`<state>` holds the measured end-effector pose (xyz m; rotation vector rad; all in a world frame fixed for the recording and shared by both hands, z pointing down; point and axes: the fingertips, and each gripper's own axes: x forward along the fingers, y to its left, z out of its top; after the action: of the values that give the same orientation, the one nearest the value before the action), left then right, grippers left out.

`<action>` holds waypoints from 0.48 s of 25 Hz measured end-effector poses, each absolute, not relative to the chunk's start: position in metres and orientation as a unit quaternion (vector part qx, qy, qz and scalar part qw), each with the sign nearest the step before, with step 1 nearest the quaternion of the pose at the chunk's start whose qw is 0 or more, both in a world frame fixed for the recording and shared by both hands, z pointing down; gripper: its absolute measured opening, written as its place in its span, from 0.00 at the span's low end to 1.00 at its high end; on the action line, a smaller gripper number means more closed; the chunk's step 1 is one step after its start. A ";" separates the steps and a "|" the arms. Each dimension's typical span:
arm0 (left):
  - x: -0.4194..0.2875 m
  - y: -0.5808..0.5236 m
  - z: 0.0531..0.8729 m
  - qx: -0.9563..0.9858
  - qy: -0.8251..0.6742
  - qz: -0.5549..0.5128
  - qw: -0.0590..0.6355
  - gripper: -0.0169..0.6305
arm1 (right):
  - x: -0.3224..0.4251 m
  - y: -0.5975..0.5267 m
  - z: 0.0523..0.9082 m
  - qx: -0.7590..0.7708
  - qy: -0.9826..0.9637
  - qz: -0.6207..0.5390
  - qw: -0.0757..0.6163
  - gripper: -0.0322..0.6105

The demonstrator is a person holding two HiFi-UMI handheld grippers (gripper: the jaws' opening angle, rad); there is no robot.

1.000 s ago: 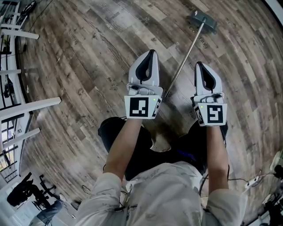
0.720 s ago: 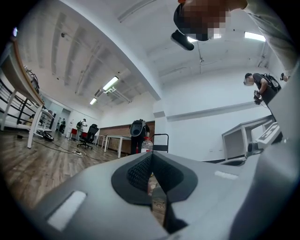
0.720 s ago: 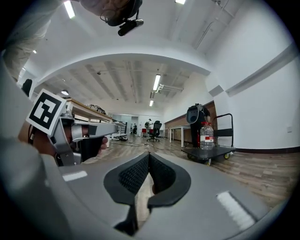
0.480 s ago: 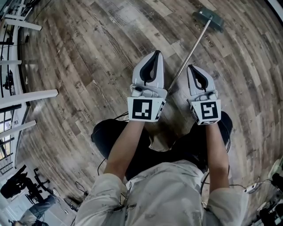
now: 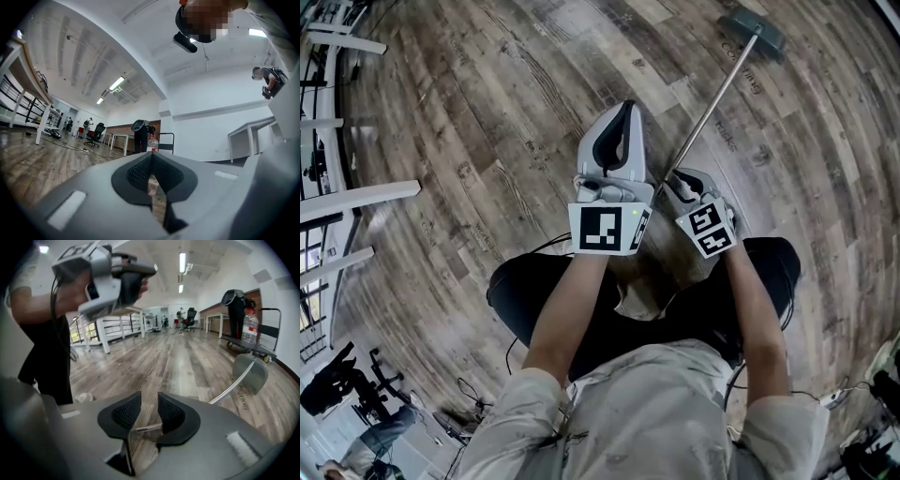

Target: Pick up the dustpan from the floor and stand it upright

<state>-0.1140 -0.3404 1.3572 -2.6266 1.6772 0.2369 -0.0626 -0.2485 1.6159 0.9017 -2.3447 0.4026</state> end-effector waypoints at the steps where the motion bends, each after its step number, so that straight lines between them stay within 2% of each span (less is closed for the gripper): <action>1: -0.115 -0.342 1.360 -0.840 0.536 0.076 0.009 0.06 | -0.069 -0.239 1.636 0.314 -0.878 0.154 0.326 0.23; 6: -0.111 -0.359 1.378 -0.844 0.532 0.069 0.021 0.06 | -0.080 -0.215 1.724 0.226 -0.853 0.151 0.446 0.25; 12: -0.099 -0.357 1.397 -0.845 0.531 0.063 0.027 0.06 | -0.070 -0.190 1.790 0.168 -0.826 0.150 0.516 0.25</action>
<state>-0.0989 -0.3568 1.3968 -2.6100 1.6398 0.1947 -0.0698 -0.1899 1.7903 0.4027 -1.9849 0.3602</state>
